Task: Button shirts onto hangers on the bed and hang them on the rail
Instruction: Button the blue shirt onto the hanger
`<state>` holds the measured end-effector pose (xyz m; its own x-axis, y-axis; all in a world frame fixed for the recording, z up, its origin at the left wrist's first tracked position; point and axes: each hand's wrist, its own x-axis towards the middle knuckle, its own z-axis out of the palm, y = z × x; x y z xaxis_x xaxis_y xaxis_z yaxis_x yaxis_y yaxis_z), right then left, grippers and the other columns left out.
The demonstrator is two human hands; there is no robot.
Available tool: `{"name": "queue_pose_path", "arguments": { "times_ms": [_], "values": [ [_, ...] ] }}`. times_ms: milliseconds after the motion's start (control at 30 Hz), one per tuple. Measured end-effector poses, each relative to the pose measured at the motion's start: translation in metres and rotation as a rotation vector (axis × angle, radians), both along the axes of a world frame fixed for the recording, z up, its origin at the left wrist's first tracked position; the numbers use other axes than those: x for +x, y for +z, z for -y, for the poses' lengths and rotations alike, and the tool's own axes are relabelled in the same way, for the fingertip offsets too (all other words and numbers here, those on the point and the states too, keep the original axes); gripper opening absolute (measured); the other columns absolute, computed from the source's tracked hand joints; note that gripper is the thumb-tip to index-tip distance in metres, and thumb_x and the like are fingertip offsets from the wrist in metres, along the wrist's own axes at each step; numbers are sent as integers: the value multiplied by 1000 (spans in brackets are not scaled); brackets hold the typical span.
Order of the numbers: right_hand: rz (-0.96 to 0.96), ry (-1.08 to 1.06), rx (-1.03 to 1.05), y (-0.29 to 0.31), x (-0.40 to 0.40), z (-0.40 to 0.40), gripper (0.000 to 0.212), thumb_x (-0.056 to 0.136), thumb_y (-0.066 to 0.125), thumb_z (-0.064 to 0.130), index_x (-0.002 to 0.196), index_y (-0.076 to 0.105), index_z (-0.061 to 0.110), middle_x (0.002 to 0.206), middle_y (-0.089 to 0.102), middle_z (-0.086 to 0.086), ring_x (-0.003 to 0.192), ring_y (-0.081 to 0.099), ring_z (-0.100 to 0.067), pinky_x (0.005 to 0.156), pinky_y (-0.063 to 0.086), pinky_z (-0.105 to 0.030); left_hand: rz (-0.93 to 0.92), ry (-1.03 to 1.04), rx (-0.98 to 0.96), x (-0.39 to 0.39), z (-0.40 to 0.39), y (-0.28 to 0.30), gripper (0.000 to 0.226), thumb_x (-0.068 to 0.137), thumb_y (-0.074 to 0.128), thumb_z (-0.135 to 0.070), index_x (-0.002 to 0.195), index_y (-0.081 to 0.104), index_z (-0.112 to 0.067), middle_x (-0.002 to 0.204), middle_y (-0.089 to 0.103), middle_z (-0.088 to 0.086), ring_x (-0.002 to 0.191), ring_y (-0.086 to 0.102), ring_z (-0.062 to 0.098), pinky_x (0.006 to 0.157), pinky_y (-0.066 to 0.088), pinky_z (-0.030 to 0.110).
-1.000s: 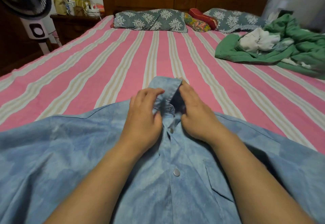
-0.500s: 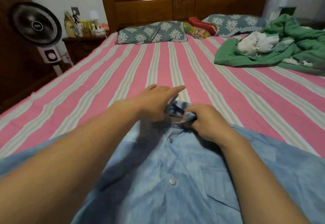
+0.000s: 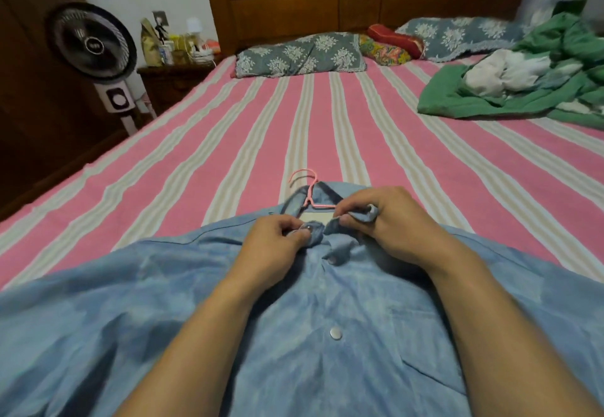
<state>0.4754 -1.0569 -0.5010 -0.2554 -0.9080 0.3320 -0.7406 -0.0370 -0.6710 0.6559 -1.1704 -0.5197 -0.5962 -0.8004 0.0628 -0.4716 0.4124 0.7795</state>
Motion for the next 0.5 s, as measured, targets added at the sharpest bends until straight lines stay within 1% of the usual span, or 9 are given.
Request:
{"name": "queue_pose_path", "arguments": {
  "times_ms": [33, 100, 167, 233, 300, 400, 500],
  "values": [
    [0, 16, 0, -1, 5, 4, 6, 88, 78, 19, 91, 79, 25, 88, 73, 16, 85, 66, 4, 75, 48, -11, 16, 0, 14, -2, 1, 2, 11, 89, 73, -25, 79, 75, -22, 64, 66, -14, 55, 54, -7, 58, 39, 17],
    [-100, 49, 17, -6, 14, 10, 8, 87, 79, 19, 90, 76, 27, 87, 71, 16, 86, 64, 2, 76, 48, -15, 20, 1, 56, -3, 2, 3, 12, 89, 75, -28, 79, 75, -22, 61, 66, -13, 55, 53, -3, 61, 40, 25],
    [-169, 52, 37, -10, 21, 13, 11, 85, 80, 21, 89, 74, 30, 86, 66, 18, 85, 61, 3, 75, 45, -18, -10, -17, 117, -1, 3, 4, 11, 88, 76, -26, 79, 76, -20, 62, 67, -13, 54, 54, -2, 60, 41, 25],
    [-174, 34, 38, -8, 22, 13, 14, 84, 82, 24, 87, 71, 32, 87, 65, 16, 85, 59, 1, 74, 44, -18, -51, -31, 188, 2, 2, 7, 9, 87, 78, -23, 80, 77, -16, 65, 69, -10, 56, 56, 2, 61, 43, 24],
    [-186, 25, 29, -6, 23, 12, 17, 82, 83, 24, 84, 69, 33, 88, 66, 13, 84, 59, -2, 73, 44, -19, -71, -43, 235, 3, 3, 8, 9, 86, 79, -23, 81, 78, -15, 68, 71, -4, 61, 57, 8, 65, 44, 27],
    [-202, 14, -7, -7, 25, 14, 14, 81, 84, 24, 85, 71, 29, 85, 65, 12, 81, 59, -4, 72, 45, -22, -38, -73, 197, 2, 5, 7, 9, 87, 79, -28, 83, 79, -19, 75, 75, -3, 65, 59, 8, 69, 46, 29],
    [-213, 28, -38, -11, 26, 16, 14, 80, 85, 23, 86, 73, 27, 82, 63, 12, 78, 58, -5, 70, 46, -26, 34, -115, 88, 1, 3, 6, 12, 90, 74, -28, 82, 77, -19, 66, 69, -6, 61, 55, 8, 65, 43, 29]
  ]
}}
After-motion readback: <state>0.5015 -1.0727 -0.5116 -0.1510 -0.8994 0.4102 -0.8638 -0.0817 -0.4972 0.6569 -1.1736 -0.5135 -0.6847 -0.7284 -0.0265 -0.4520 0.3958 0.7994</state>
